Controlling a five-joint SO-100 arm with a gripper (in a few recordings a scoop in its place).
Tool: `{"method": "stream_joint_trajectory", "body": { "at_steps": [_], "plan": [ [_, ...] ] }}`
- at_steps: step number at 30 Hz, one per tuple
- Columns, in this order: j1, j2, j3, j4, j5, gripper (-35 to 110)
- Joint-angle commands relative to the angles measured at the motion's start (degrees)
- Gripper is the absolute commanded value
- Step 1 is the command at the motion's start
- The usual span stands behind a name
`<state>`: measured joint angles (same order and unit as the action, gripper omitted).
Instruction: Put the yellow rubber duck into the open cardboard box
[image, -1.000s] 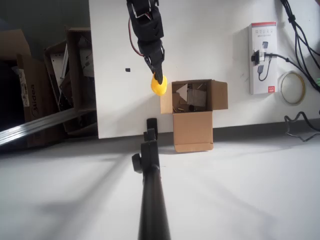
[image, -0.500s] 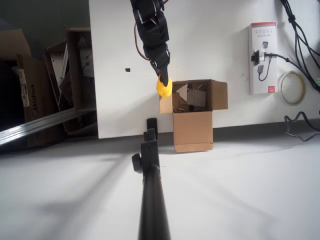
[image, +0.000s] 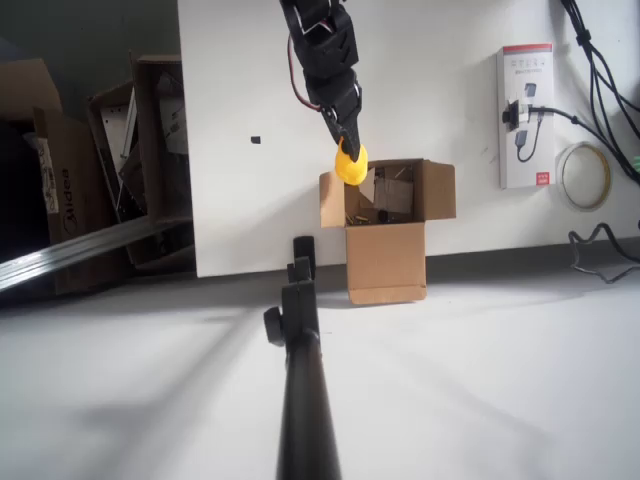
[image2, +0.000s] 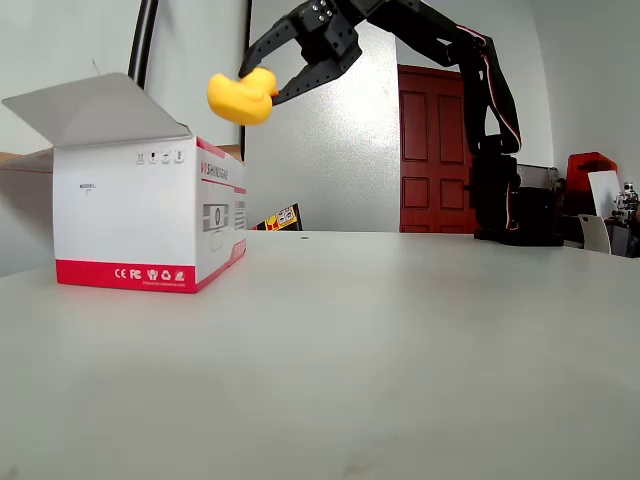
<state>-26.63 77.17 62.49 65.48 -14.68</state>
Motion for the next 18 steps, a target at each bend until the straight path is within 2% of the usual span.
{"method": "stream_joint_trajectory", "body": {
  "at_steps": [1, 18],
  "plan": [
    [-1.8, 1.0, -3.7, 0.3, 0.7, 11],
    [-4.4, -10.2, -14.9, -0.3, 4.0, 11]
  ]
}}
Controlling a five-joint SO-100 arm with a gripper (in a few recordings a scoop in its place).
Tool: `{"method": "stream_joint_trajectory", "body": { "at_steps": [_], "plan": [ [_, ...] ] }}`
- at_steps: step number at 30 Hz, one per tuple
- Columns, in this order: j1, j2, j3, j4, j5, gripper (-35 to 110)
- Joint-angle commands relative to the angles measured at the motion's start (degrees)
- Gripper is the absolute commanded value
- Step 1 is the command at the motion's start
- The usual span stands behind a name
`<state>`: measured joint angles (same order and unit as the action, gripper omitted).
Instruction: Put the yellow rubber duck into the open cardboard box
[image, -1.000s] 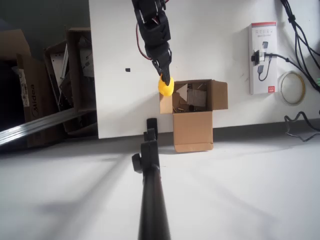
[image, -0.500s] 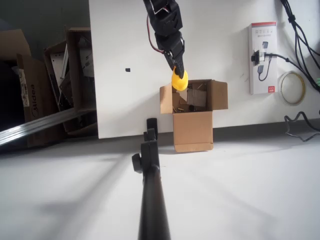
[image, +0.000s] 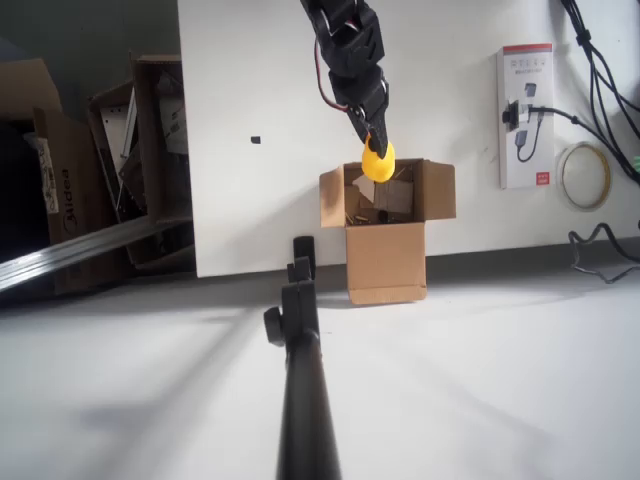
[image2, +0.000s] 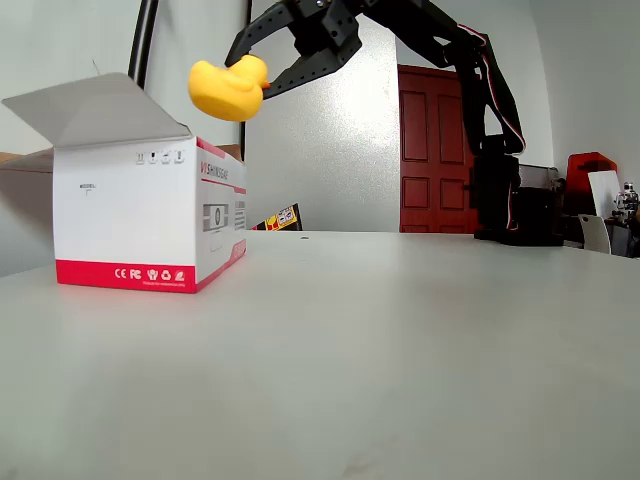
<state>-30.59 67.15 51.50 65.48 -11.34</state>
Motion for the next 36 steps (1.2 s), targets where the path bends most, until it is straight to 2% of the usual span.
{"method": "stream_joint_trajectory", "body": {
  "at_steps": [1, 26, 36],
  "plan": [
    [-0.4, -0.8, -4.7, -0.2, 0.9, 10],
    [0.4, -4.8, -9.9, 0.3, 5.9, 11],
    [1.1, -4.7, -10.0, 0.8, 7.0, 21]
  ]
}}
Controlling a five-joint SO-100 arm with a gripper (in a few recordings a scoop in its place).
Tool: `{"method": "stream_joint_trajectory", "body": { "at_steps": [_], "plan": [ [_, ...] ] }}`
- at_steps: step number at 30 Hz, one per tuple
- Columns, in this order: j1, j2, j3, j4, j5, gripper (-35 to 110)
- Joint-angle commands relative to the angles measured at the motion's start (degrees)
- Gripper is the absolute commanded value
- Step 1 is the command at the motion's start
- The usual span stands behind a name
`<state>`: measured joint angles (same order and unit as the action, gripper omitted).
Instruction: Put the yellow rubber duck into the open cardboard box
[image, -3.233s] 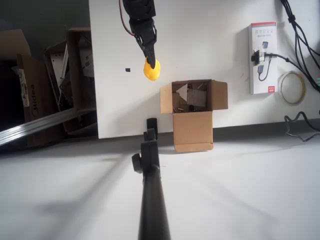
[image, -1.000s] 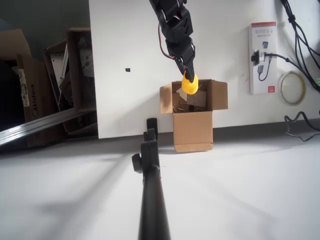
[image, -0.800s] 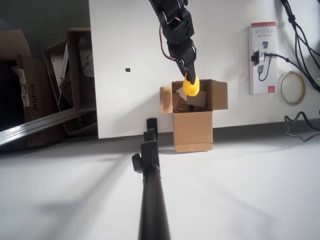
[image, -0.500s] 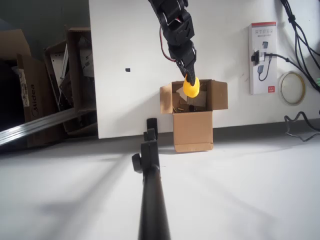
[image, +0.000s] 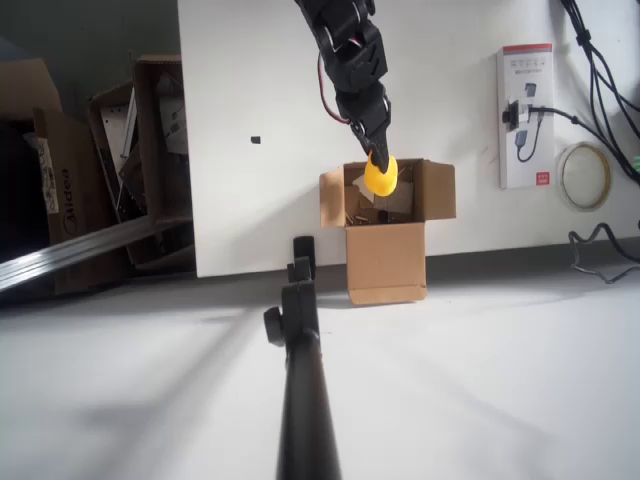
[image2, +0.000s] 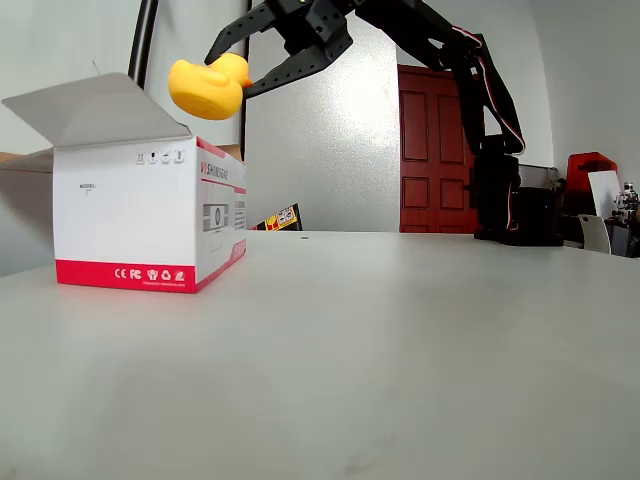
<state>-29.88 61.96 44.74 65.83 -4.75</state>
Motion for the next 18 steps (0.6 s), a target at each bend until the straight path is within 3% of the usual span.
{"method": "stream_joint_trajectory", "body": {
  "at_steps": [1, 13, 18],
  "plan": [
    [0.4, 0.4, -3.3, 0.4, 0.4, 22],
    [0.4, 0.4, -3.3, 0.7, 0.5, 23],
    [0.5, 0.4, -3.3, 1.3, 0.2, 5]
  ]
}}
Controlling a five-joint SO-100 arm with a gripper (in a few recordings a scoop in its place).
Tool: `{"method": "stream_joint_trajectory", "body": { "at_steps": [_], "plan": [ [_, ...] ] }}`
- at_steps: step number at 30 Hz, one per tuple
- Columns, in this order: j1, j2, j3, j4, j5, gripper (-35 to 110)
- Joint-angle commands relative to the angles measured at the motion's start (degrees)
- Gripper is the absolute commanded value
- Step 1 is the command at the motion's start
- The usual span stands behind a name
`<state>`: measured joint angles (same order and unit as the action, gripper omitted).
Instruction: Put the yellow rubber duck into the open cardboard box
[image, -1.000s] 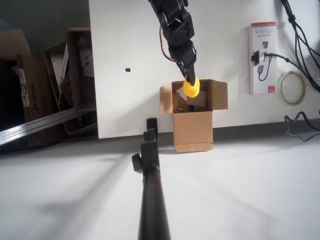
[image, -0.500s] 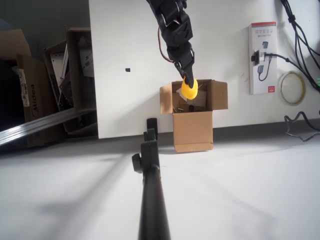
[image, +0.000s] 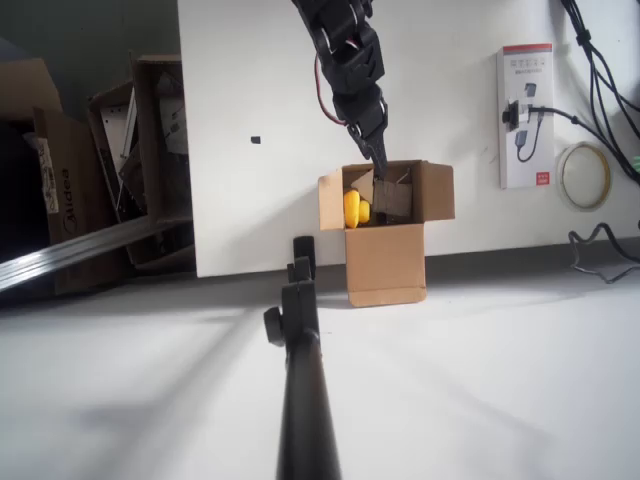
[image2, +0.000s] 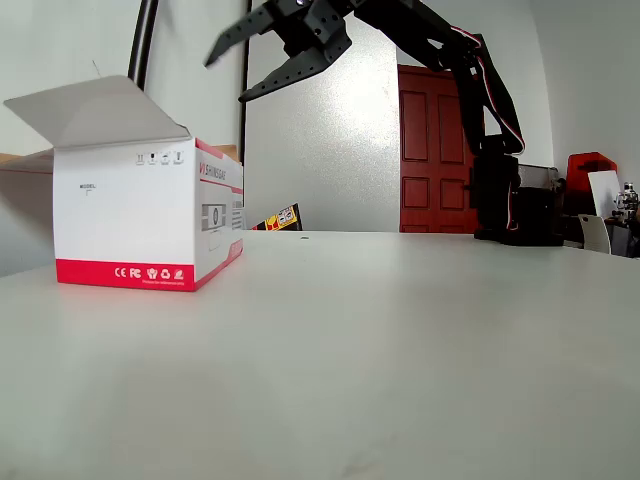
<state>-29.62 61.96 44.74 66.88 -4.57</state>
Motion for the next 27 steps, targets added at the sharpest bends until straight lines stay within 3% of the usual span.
{"method": "stream_joint_trajectory", "body": {
  "at_steps": [1, 15, 27],
  "plan": [
    [0.4, 0.4, -3.3, 0.3, 0.1, 2],
    [1.3, 4.0, -3.3, 2.6, 0.1, -1],
    [5.8, 14.2, -3.3, 11.3, -0.8, -1]
  ]
}}
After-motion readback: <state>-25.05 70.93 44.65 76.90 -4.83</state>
